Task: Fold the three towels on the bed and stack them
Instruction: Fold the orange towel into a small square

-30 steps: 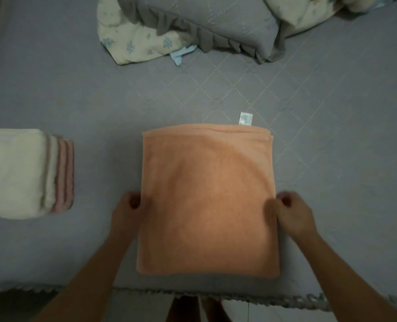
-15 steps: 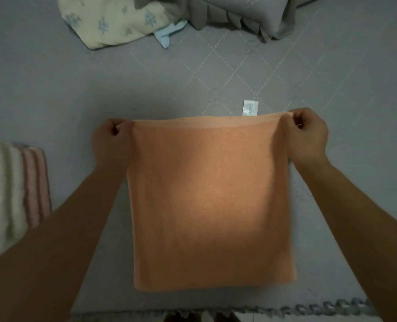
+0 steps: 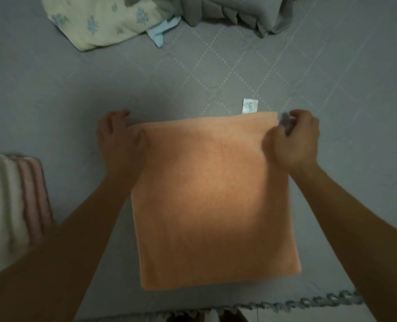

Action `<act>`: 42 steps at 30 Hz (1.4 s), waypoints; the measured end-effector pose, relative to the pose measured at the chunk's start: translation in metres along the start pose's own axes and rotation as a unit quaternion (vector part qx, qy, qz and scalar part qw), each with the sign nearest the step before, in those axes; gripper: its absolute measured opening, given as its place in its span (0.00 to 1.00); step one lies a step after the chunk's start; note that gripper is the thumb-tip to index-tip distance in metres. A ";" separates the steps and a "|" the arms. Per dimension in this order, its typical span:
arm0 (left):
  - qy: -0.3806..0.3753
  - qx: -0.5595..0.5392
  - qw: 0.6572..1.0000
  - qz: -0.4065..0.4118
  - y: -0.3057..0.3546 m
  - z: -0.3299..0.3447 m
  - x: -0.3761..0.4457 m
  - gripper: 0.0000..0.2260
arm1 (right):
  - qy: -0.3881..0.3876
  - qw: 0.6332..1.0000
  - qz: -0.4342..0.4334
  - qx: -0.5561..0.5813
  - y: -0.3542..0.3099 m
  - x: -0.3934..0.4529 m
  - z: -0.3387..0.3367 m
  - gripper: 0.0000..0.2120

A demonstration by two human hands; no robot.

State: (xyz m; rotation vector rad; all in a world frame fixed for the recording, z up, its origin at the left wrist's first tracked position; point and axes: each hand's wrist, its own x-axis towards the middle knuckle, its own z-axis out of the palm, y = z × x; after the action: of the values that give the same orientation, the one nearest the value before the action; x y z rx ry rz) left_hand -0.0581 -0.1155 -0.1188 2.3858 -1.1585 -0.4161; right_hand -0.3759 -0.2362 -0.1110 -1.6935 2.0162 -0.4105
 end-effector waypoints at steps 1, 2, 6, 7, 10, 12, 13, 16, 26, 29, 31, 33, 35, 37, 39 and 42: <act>-0.007 0.033 0.998 0.060 0.007 0.003 -0.011 0.24 | 0.018 0.997 -0.068 -0.034 -0.009 -0.015 0.002 0.22; -0.029 0.050 0.992 0.115 0.016 0.010 -0.021 0.25 | 0.004 0.988 -0.146 -0.054 -0.020 -0.032 0.007 0.26; -0.174 0.112 0.944 0.256 0.046 0.054 -0.068 0.26 | -0.200 0.900 -0.345 -0.179 -0.039 -0.087 0.050 0.31; -0.188 0.143 0.933 0.270 0.041 0.062 -0.073 0.27 | -0.217 0.886 -0.345 -0.223 -0.030 -0.088 0.056 0.31; -0.174 0.206 0.919 0.287 0.001 0.065 -0.064 0.29 | -0.185 0.890 -0.310 -0.279 0.008 -0.067 0.052 0.33; -0.162 0.234 0.914 0.288 -0.029 0.055 -0.054 0.29 | -0.162 0.894 -0.292 -0.298 0.030 -0.055 0.046 0.33; -0.157 0.244 0.915 0.279 -0.041 0.049 -0.053 0.29 | -0.163 0.899 -0.276 -0.299 0.038 -0.054 0.042 0.32; -0.148 0.265 0.929 0.210 -0.054 0.032 -0.061 0.30 | -0.152 0.929 -0.186 -0.282 0.056 -0.058 0.035 0.32; -0.197 0.199 0.931 0.233 -0.001 0.051 -0.187 0.27 | -0.202 0.892 -0.306 -0.265 0.089 -0.172 0.022 0.35; -0.214 0.257 0.925 0.184 -0.038 0.038 -0.207 0.29 | -0.223 0.901 -0.217 -0.304 0.125 -0.175 0.005 0.36; -0.227 0.274 0.923 0.150 -0.061 0.012 -0.226 0.30 | -0.237 0.901 -0.192 -0.309 0.147 -0.178 -0.015 0.36; -0.239 0.293 0.915 0.143 -0.069 -0.012 -0.249 0.29 | -0.241 0.911 -0.156 -0.297 0.155 -0.187 -0.037 0.36; -0.247 0.285 0.910 0.172 -0.062 -0.025 -0.273 0.26 | -0.206 0.943 -0.091 -0.245 0.152 -0.199 -0.051 0.31; -0.257 0.252 0.916 0.178 -0.051 -0.030 -0.294 0.23 | -0.185 0.971 0.016 -0.150 0.145 -0.213 -0.056 0.23; -0.276 0.224 0.922 0.151 -0.041 -0.033 -0.305 0.30 | -0.221 0.965 0.138 -0.034 0.137 -0.223 -0.059 0.20; -0.284 0.223 0.924 0.123 -0.038 -0.032 -0.306 0.30 | -0.285 0.939 0.192 0.022 0.136 -0.228 -0.062 0.14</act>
State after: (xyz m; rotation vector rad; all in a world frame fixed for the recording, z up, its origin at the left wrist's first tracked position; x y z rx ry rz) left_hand -0.2021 0.1572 -0.0893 2.5130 -1.9692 -0.8763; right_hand -0.4944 0.0085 -0.0916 -1.1646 1.8061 0.1590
